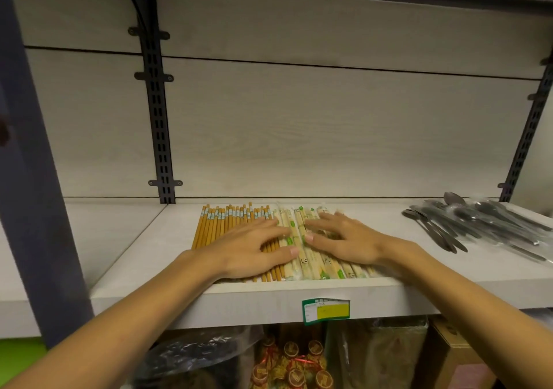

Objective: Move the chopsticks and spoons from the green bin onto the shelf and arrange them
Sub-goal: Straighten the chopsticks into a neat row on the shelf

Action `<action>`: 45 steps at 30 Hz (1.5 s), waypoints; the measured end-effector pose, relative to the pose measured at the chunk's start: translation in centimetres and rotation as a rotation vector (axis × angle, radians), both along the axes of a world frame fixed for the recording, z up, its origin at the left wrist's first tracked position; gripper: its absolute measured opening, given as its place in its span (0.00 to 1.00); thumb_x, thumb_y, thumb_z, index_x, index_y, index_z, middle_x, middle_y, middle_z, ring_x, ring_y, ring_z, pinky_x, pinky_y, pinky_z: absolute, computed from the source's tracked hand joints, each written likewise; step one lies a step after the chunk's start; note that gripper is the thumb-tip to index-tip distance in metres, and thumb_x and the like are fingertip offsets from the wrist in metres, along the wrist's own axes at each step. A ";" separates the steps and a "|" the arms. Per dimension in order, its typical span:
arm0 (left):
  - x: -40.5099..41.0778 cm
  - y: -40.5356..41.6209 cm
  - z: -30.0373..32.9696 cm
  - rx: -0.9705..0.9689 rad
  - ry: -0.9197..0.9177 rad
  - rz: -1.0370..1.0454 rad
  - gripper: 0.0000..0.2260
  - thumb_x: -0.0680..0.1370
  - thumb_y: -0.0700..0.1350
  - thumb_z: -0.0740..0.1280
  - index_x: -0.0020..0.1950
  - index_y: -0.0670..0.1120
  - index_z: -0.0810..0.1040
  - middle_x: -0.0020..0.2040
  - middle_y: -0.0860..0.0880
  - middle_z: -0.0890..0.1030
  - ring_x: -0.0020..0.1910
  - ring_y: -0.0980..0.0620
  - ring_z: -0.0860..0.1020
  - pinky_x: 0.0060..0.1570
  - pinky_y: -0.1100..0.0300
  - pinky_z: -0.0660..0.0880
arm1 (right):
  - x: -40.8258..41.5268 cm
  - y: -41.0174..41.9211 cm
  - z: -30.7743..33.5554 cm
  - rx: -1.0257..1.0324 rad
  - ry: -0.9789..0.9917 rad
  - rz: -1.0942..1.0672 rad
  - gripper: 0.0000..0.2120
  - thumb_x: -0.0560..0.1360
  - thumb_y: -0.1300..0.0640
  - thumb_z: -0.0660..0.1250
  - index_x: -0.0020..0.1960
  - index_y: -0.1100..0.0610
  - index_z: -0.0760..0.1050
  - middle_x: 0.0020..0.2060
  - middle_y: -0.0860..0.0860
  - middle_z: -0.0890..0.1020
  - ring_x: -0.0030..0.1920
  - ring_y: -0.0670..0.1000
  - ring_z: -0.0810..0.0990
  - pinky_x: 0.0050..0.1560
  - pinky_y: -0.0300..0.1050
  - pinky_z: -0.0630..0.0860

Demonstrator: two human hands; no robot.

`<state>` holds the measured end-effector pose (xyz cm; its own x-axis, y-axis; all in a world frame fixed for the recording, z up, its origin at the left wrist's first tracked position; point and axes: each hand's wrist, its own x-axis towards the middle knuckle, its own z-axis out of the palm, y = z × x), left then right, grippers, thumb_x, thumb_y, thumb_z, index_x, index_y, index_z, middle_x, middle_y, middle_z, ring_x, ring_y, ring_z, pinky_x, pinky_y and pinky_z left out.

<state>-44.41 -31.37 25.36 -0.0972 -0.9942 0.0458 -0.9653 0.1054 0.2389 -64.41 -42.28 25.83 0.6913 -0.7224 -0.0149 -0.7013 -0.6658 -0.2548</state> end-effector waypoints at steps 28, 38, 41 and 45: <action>-1.8 0.6 0.1 0.220 -0.089 -0.047 0.29 0.78 0.66 0.39 0.77 0.57 0.39 0.77 0.57 0.38 0.75 0.57 0.36 0.75 0.52 0.37 | 0.5 1.1 -0.9 0.006 0.150 0.025 0.30 0.79 0.34 0.44 0.78 0.42 0.44 0.79 0.51 0.43 0.77 0.54 0.37 0.75 0.51 0.37; 0.6 2.2 0.4 -0.046 0.216 -0.013 0.28 0.75 0.69 0.51 0.75 0.63 0.59 0.78 0.58 0.54 0.77 0.57 0.49 0.74 0.51 0.49 | 0.9 0.9 0.6 -0.060 0.053 0.073 0.29 0.77 0.35 0.54 0.76 0.43 0.58 0.77 0.50 0.57 0.77 0.54 0.54 0.75 0.53 0.47; 3.0 2.2 0.2 -0.145 0.029 0.029 0.29 0.76 0.69 0.48 0.75 0.61 0.60 0.78 0.56 0.56 0.77 0.56 0.49 0.75 0.51 0.47 | 1.4 1.0 0.8 -0.077 -0.028 0.116 0.28 0.78 0.36 0.55 0.75 0.44 0.61 0.76 0.47 0.62 0.75 0.52 0.61 0.74 0.51 0.53; 6.1 2.1 -0.4 -0.066 -0.115 0.167 0.43 0.64 0.78 0.34 0.76 0.63 0.52 0.79 0.53 0.48 0.78 0.51 0.43 0.75 0.46 0.40 | 3.1 0.8 0.2 -0.041 -0.055 0.139 0.30 0.76 0.33 0.53 0.76 0.40 0.58 0.75 0.48 0.63 0.74 0.54 0.62 0.73 0.56 0.58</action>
